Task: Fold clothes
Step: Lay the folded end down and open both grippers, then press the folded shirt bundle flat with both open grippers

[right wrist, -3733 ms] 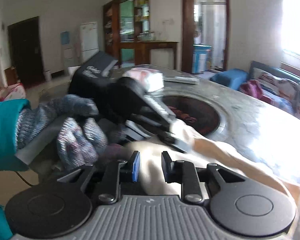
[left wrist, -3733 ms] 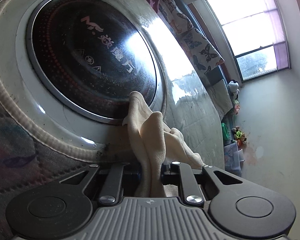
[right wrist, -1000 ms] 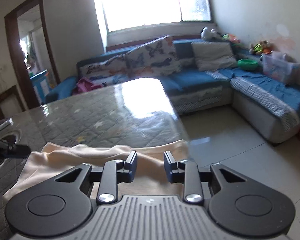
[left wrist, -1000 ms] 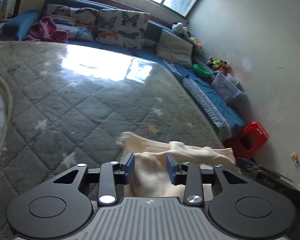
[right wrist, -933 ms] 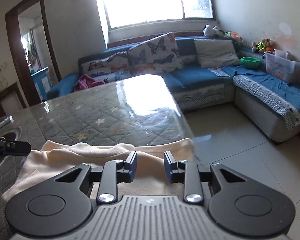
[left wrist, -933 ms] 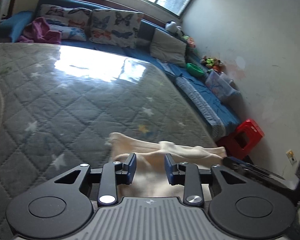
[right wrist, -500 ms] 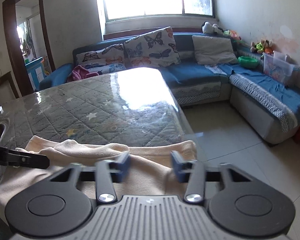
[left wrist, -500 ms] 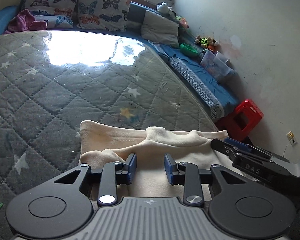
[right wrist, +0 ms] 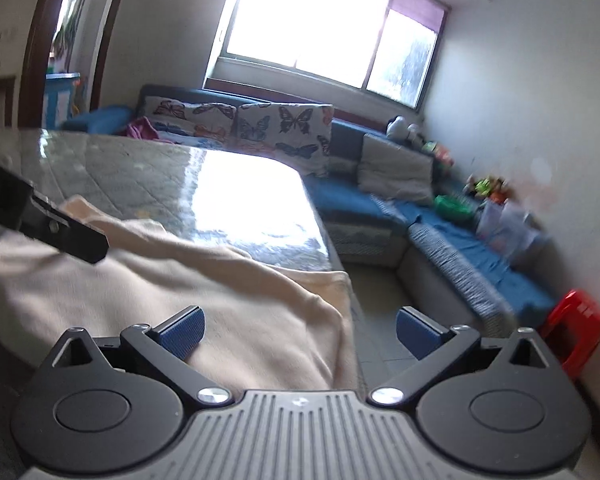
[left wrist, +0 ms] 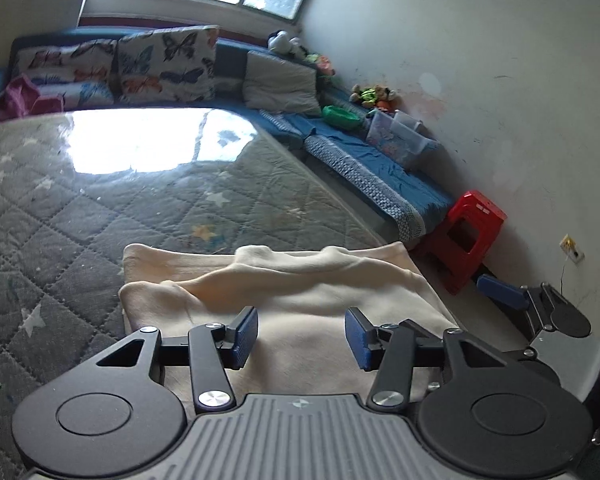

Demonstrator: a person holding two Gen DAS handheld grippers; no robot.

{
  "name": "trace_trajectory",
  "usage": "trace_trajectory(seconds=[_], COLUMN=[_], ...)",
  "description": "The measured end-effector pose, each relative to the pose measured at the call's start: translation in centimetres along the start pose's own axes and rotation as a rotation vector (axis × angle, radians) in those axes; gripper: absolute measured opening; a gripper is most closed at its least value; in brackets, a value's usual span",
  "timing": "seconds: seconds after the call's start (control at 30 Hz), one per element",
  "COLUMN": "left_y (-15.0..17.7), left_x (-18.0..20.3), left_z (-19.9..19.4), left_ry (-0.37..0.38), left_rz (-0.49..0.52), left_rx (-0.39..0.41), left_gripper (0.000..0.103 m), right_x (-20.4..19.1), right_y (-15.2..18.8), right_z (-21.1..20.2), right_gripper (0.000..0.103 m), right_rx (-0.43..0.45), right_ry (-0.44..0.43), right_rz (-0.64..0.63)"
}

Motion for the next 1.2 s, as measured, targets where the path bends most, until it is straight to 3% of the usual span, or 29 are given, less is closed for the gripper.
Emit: trace_trajectory(seconds=[0.13,0.5,0.73,0.9,1.0,1.2], left_y=[1.3,4.1,4.7,4.5,4.5,4.3], left_x=[1.0,1.6,0.9,0.9,0.5,0.3], left_z=[-0.7,-1.5,-2.6,-3.3,-3.3,-3.7], left_ry=[-0.006,-0.064,-0.074,-0.067,-0.074,-0.063], left_rz=[0.053,0.169,0.150,0.121,0.112,0.099], left_rx=[0.019,0.042,0.056,0.066,0.057,0.058], left_gripper=[0.066,0.072,0.075,0.076,0.076,0.076], right_x=[-0.3,-0.5,1.1,1.4,1.3,2.7], right_y=[0.8,3.1,3.8,2.8,3.2,3.7], right_z=[-1.2,-4.0,-5.1,-4.4,-3.2,-4.0], right_gripper=[0.103,0.103,0.103,0.103,0.103,0.103], right_rx=[0.022,0.048,0.032,0.053,0.009,0.003], right_ry=[0.054,0.186,0.248,0.261,0.256,0.265], right_rz=[-0.034,-0.119,-0.105,-0.095,-0.095,-0.046])
Point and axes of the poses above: each gripper's, at about its wrist camera, not at the fingertips, and z roughly the way its jaws point, x to its right, y to its underside, the point moved 4 cm from there along z, roughly the way its jaws point, and after that the axes turned 3 degrees about x, right-handed, at the moved point
